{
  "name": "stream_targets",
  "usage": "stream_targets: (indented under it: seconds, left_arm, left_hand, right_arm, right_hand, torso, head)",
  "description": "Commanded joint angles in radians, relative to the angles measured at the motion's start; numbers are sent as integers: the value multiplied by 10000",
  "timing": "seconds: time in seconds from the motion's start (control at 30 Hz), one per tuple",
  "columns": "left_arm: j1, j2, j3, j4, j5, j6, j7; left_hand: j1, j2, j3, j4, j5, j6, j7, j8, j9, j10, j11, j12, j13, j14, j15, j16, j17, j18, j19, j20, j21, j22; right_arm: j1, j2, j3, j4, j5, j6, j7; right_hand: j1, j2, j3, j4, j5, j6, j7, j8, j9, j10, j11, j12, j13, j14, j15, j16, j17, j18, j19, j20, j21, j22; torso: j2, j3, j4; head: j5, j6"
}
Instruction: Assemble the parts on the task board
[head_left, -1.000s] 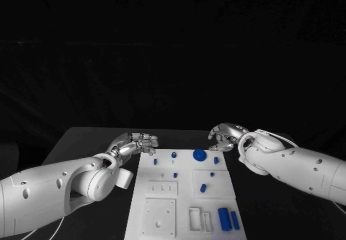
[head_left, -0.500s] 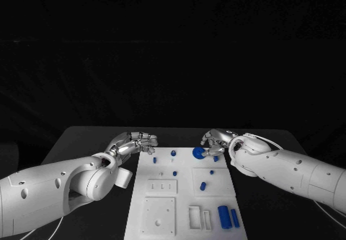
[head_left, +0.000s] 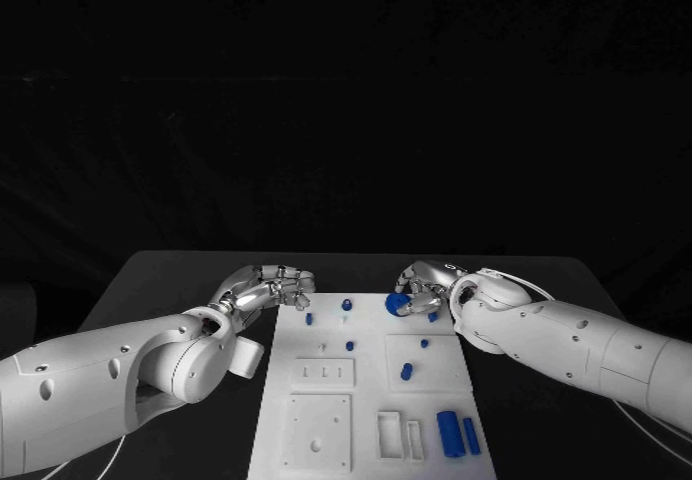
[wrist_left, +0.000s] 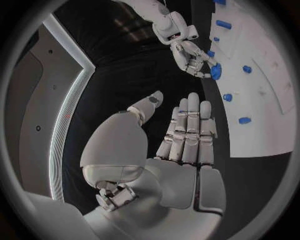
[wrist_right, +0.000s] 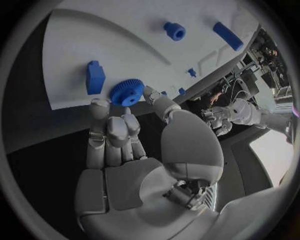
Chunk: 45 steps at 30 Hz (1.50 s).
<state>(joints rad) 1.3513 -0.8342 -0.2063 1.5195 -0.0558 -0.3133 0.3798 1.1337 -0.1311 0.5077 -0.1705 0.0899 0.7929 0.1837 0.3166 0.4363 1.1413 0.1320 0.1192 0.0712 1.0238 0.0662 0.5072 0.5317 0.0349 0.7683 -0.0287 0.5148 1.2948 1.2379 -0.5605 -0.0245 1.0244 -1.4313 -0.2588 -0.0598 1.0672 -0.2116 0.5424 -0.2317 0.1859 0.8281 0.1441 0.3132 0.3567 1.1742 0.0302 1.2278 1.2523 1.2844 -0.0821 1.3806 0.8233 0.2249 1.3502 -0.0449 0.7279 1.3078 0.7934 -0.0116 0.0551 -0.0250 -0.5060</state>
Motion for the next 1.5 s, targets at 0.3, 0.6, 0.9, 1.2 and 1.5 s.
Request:
stream_targets:
  seconds: [0.3, 0.6, 0.9, 1.2, 1.5]
  left_arm:
    - [17, 18, 9, 42, -54, 189, 92]
    - [17, 27, 9, 27, -54, 199, 85]
    - [17, 36, 8, 20, -55, 198, 65]
    - [17, 47, 8, 20, -56, 207, 61]
    - [17, 41, 8, 30, -57, 197, 61]
  left_hand:
    - [-77, 22, 8, -70, -53, -6, 56, -35, -12, 15, 80, -69, -9, -34, 72, -51, 14, 153, -62, 26, -32, 5]
    - [-84, 21, 9, -70, -55, -8, 58, -37, -13, 13, 81, -74, -9, -35, 73, -56, 18, 152, -64, 27, -33, 5]
    - [-88, 23, 11, -72, -57, -13, 59, -40, -16, 10, 83, -80, -10, -35, 74, -62, 24, 152, -66, 28, -33, 6]
    - [-89, 26, 16, -75, -57, -15, 60, -42, -17, 8, 85, -85, -10, -35, 75, -66, 28, 152, -67, 28, -34, 6]
    - [-89, 26, 19, -79, -58, -16, 61, -43, -18, 7, 85, -90, -10, -35, 75, -71, 33, 153, -69, 28, -34, 7]
  right_arm:
    - [-45, -16, -16, -79, -206, 272, 92]
    - [-51, -47, -27, -86, -217, 355, 107]
    - [-74, 1, -54, -77, -292, 377, 101]
    - [-95, 39, -75, -96, -511, 417, -91]
    - [-96, 68, -84, -82, -912, 396, -341]
  right_hand:
    - [-12, 184, 90, -104, -23, 92, -4, 44, 53, 15, -6, 66, 19, -80, 11, 42, 65, 369, -27, -106, 113, 232]
    - [55, 302, 279, -146, 92, 131, -1, 55, 64, 9, -3, 77, 23, -75, 15, 9, 128, 369, -75, -93, 183, 224]
    - [210, 424, 673, -205, 90, 237, -10, 92, 83, 21, -10, 90, 28, -58, 9, -45, 198, 369, -124, -68, 257, 214]
    - [-92, 347, 666, -147, -47, 393, -4, 151, 112, 53, -4, 119, 40, -33, 14, -81, 274, 369, -139, -45, 350, 213]
    - [-452, 180, 321, -143, 189, 312, 21, 91, 99, 9, 18, 95, 11, -20, 34, -110, 353, 369, -158, -79, 417, 198]
  torso:
    - [3, -3, 2]
    - [-5, -6, -2]
    - [-4, 0, 11]
    - [-2, -2, 8]
    - [9, -5, 7]
  head:
    - [6, -119]
    - [5, -140]
    - [-7, -156]
    - [-17, -174]
    - [-12, -173]
